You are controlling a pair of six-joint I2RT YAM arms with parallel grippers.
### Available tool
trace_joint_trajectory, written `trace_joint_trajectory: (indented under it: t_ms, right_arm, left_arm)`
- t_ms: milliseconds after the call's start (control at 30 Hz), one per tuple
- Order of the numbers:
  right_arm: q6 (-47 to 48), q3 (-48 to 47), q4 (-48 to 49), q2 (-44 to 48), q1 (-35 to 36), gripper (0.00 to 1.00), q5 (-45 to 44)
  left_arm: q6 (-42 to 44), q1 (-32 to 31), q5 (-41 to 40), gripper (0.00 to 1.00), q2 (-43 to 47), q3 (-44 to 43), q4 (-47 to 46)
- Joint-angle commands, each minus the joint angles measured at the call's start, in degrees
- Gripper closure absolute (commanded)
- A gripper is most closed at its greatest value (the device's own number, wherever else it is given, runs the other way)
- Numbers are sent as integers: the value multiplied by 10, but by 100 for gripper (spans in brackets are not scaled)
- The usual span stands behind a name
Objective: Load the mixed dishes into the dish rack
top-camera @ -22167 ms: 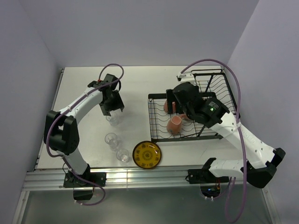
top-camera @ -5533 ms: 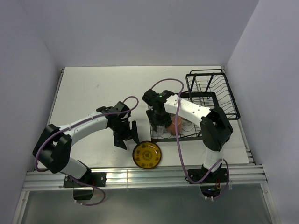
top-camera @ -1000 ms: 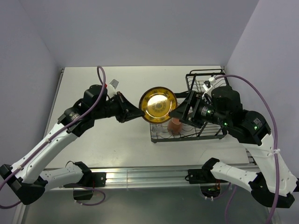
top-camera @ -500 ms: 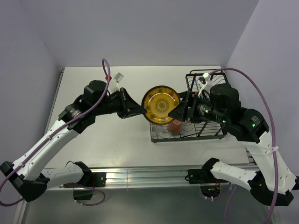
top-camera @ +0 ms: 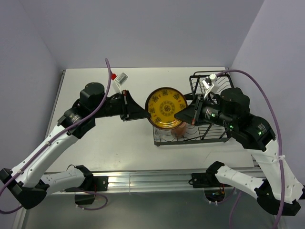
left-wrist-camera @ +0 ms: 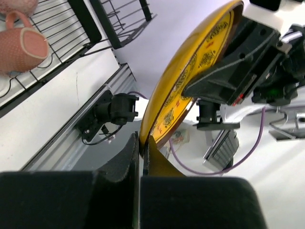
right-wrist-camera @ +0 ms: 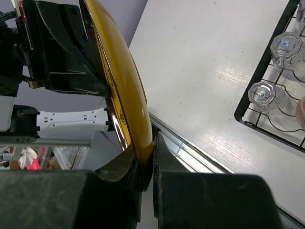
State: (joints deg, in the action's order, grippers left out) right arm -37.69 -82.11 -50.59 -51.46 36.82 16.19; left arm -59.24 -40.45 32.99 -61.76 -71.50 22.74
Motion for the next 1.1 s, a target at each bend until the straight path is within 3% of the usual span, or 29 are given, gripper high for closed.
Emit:
trace_joint_trajectory:
  t_ms: [0,33,67,167,267,433,567,900,1067]
  right_arm:
    - [19,-4,56,9,4,100,39]
    - [17,-7,55,14,4,100,38]
    - [17,-10,50,17,4,100,38]
    - [17,-31,25,18,4,100,48]
    - [14,-52,3,21,4,100,60]
    - [16,-87,-47,27,4,100,82]
    - [40,-73,-65,40,4,100,129]
    - [64,-77,-68,38,4,100,166]
    - [75,-86,-68,27,4,100,165]
  left_arm:
    - [18,-2,83,96,9,0,-81]
    - [24,-2,92,84,10,0,-86]
    - [38,0,104,55,11,0,-93]
    - [80,2,111,17,21,-7,-96]
    - [125,7,118,4,21,-26,-88]
    - [192,24,129,1,23,-62,-55]
    - [232,28,140,2,44,-57,-95]
    - [178,26,183,5,12,-46,-212]
    - [178,18,185,6,-10,-74,-200]
